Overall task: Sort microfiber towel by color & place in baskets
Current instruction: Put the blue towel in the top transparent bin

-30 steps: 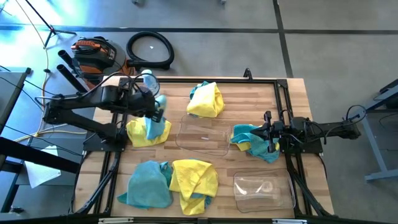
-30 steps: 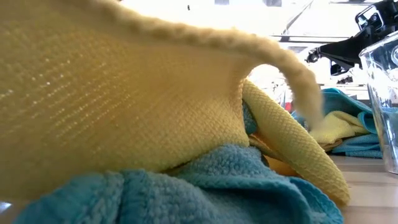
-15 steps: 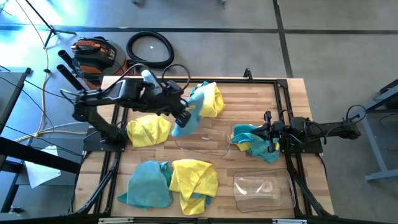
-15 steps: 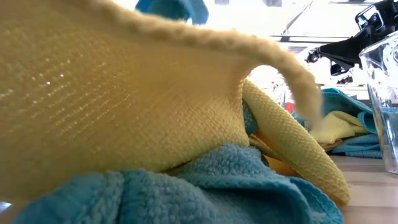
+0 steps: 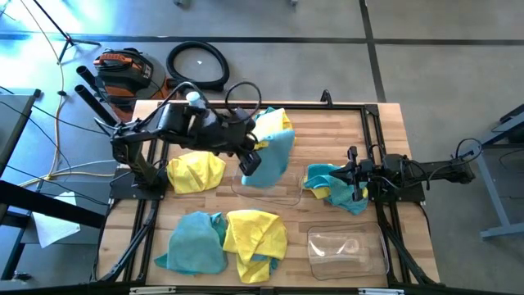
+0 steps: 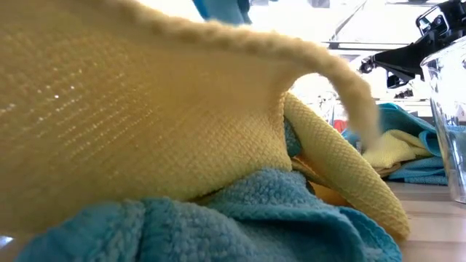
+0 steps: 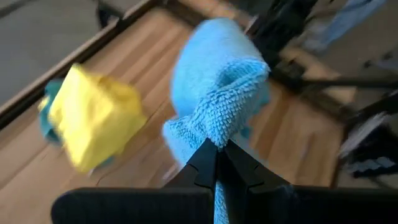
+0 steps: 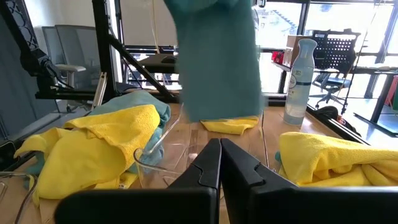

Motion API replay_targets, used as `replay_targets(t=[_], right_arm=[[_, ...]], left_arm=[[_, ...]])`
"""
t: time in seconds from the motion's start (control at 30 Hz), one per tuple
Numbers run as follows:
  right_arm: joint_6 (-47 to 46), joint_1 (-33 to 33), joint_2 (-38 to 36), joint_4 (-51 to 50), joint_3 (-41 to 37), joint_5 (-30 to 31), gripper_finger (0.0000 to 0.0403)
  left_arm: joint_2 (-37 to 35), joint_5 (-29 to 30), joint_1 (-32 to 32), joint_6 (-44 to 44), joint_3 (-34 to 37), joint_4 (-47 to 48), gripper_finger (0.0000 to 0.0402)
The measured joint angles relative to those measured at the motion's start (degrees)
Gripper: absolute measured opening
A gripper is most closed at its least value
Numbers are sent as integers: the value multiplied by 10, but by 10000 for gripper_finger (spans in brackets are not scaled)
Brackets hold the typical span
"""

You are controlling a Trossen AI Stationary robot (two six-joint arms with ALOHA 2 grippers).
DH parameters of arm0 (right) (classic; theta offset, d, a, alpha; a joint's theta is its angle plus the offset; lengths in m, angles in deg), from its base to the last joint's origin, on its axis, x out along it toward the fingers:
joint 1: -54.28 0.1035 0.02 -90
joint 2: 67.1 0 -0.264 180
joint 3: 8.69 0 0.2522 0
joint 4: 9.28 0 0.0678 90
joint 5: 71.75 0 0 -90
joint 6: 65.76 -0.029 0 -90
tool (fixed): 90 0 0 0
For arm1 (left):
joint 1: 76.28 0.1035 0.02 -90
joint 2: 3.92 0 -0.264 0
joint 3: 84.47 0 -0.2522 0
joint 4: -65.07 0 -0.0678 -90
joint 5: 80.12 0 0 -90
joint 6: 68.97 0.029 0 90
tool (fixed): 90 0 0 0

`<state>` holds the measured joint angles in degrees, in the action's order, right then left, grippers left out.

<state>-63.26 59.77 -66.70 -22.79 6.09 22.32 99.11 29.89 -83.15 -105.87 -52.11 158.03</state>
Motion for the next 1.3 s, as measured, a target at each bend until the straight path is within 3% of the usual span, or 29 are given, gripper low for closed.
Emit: replay_targets(t=[0.27,0.63,1.3], right_arm=[[0,0,3,0,0,0,0],[0,0,5,0,0,0,0],[0,0,5,0,0,0,0]], left_arm=[[80,1,0,2,0,79,0],[191,-21,10,89,1,78,0],[209,-47,33,205,1,-23,0]])
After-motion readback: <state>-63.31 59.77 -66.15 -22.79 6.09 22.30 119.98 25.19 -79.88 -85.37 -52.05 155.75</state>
